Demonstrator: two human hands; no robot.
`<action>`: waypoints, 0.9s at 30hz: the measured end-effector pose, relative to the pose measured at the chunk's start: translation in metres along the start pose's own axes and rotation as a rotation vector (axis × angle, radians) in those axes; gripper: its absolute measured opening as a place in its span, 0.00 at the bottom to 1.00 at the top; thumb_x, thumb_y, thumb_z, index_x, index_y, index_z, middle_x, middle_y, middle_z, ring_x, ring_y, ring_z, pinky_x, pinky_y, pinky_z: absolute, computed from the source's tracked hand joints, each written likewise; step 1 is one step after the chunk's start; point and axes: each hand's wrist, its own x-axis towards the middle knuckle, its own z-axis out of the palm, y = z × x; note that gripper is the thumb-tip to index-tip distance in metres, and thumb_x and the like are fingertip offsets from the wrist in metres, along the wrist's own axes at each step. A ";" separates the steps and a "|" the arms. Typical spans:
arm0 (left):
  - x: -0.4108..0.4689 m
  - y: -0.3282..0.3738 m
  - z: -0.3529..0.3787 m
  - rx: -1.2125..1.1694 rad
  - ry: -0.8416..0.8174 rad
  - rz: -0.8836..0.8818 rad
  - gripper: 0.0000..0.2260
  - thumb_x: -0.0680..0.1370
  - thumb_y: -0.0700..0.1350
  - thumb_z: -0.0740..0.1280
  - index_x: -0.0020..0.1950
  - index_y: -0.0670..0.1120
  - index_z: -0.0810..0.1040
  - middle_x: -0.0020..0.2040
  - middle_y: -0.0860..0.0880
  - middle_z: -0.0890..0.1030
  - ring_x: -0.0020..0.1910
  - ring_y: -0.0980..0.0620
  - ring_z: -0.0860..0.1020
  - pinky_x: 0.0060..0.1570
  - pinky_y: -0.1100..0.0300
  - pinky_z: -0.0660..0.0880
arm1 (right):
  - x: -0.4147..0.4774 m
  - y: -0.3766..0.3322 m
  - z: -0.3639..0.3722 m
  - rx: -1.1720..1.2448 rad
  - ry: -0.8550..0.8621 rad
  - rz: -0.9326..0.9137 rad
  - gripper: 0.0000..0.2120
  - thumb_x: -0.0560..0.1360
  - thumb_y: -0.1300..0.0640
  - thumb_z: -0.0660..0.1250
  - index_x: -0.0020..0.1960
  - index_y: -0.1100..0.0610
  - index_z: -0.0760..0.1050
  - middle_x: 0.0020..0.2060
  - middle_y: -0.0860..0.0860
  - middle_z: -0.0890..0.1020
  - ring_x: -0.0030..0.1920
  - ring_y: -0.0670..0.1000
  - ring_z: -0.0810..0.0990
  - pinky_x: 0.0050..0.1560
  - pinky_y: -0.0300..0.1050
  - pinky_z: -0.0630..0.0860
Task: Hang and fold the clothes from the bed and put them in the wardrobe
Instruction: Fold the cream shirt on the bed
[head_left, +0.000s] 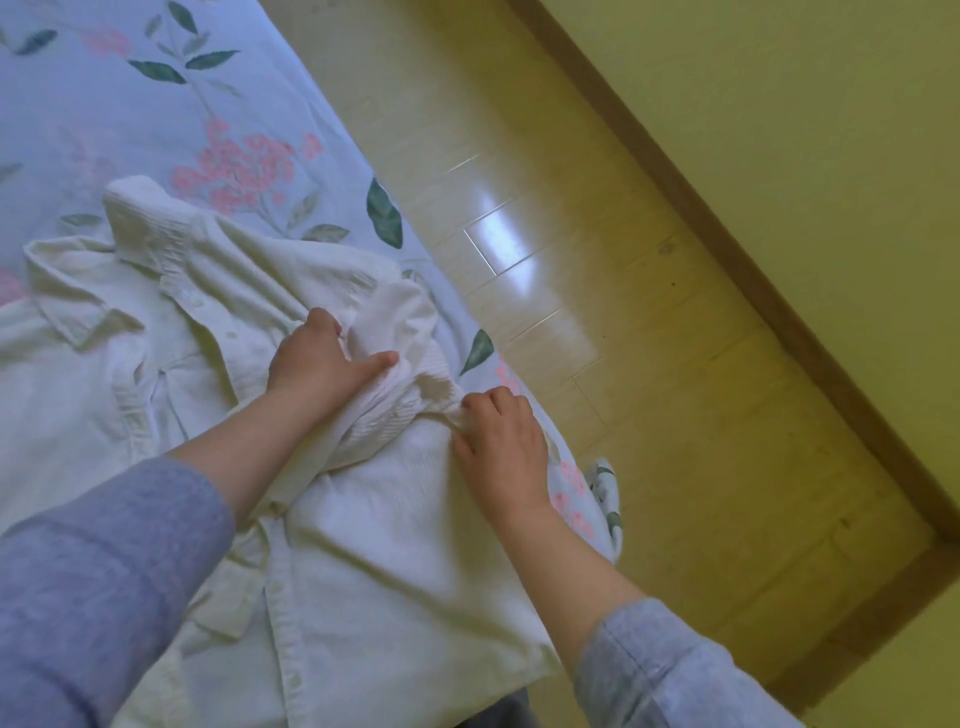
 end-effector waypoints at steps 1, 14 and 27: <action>0.002 0.000 -0.002 0.024 0.015 0.040 0.26 0.69 0.64 0.71 0.53 0.44 0.74 0.54 0.45 0.78 0.59 0.41 0.74 0.55 0.50 0.72 | 0.007 0.000 0.000 -0.013 -0.041 -0.013 0.08 0.75 0.58 0.63 0.53 0.57 0.77 0.50 0.52 0.77 0.51 0.56 0.72 0.46 0.47 0.67; 0.026 -0.004 0.002 -0.088 -0.131 0.258 0.27 0.80 0.49 0.63 0.78 0.48 0.59 0.71 0.45 0.67 0.68 0.45 0.68 0.66 0.52 0.65 | 0.035 0.013 -0.014 0.137 -0.144 0.348 0.05 0.75 0.61 0.61 0.44 0.58 0.75 0.42 0.54 0.79 0.43 0.57 0.76 0.37 0.45 0.66; 0.001 -0.028 -0.011 -0.274 -0.229 0.100 0.08 0.75 0.47 0.70 0.46 0.43 0.79 0.38 0.49 0.74 0.43 0.46 0.76 0.41 0.58 0.68 | 0.050 -0.055 -0.020 0.268 -0.113 0.310 0.11 0.74 0.56 0.66 0.35 0.58 0.69 0.31 0.51 0.73 0.36 0.54 0.72 0.33 0.46 0.64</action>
